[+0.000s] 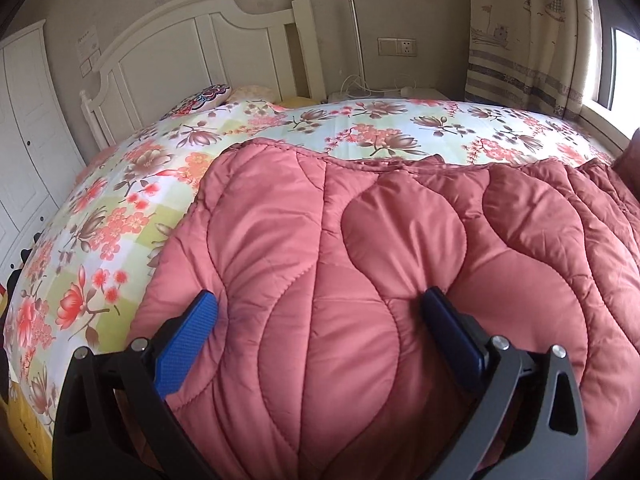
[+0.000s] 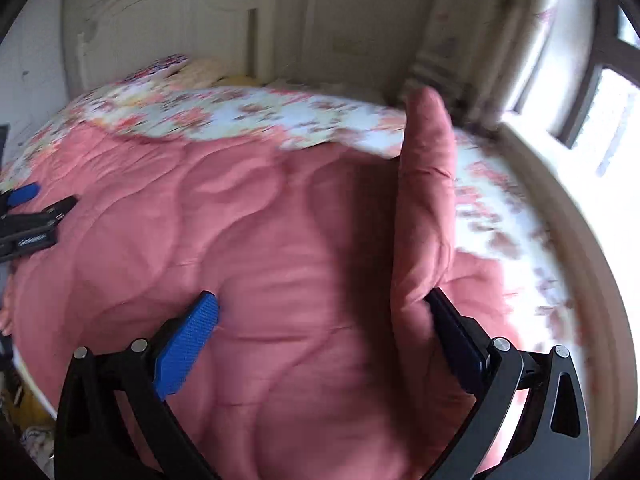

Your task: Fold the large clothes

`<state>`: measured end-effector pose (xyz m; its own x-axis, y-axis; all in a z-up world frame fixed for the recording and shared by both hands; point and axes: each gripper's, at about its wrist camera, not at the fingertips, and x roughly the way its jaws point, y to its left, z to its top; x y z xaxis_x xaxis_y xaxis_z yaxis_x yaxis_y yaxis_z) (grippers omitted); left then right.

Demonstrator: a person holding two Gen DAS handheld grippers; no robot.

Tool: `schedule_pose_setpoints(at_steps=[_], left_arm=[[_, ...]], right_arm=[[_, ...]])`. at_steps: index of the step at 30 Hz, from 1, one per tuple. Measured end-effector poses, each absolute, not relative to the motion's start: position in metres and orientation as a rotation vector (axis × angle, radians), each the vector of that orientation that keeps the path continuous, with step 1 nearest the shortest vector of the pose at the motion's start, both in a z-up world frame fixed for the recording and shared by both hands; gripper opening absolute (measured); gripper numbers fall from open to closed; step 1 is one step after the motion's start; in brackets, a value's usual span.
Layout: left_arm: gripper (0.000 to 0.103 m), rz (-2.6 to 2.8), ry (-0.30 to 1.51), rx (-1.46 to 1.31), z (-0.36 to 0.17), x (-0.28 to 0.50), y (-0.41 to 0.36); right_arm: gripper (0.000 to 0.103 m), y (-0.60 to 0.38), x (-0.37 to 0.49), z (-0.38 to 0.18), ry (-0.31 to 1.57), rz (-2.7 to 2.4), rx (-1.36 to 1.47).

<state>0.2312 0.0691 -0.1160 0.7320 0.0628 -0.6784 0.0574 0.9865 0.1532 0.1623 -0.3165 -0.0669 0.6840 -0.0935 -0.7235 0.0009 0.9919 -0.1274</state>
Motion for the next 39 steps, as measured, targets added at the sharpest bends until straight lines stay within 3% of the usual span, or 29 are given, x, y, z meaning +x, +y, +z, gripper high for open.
schedule_pose_setpoints(at_steps=[7,13,17,25,30,35,39], left_arm=[[0.101,0.011,0.742,0.171,-0.117,0.23,0.069],[0.101,0.016,0.74,0.178,-0.117,0.229,0.067],[0.101,0.009,0.741,0.172,-0.117,0.229,0.069],[0.101,0.007,0.744,0.175,-0.117,0.23,0.07],[0.101,0.001,0.743,0.176,-0.117,0.229,0.069],[0.101,0.0,0.745,0.171,-0.118,0.229,0.069],[0.101,0.001,0.746,0.173,-0.118,0.229,0.069]], right_arm=[[0.098,-0.411,0.132,-0.036,0.724,-0.291,0.131],[0.098,-0.308,0.12,-0.038,0.698,0.097,-0.025],[0.099,-0.256,0.14,-0.089,0.828,0.154,-0.165],[0.098,-0.344,0.146,-0.07,0.797,0.009,0.076],[0.098,-0.424,0.152,-0.12,0.852,-0.005,0.366],[0.098,-0.422,0.127,-0.075,0.754,-0.159,0.226],[0.098,-0.42,0.084,-0.03,0.637,0.027,0.332]])
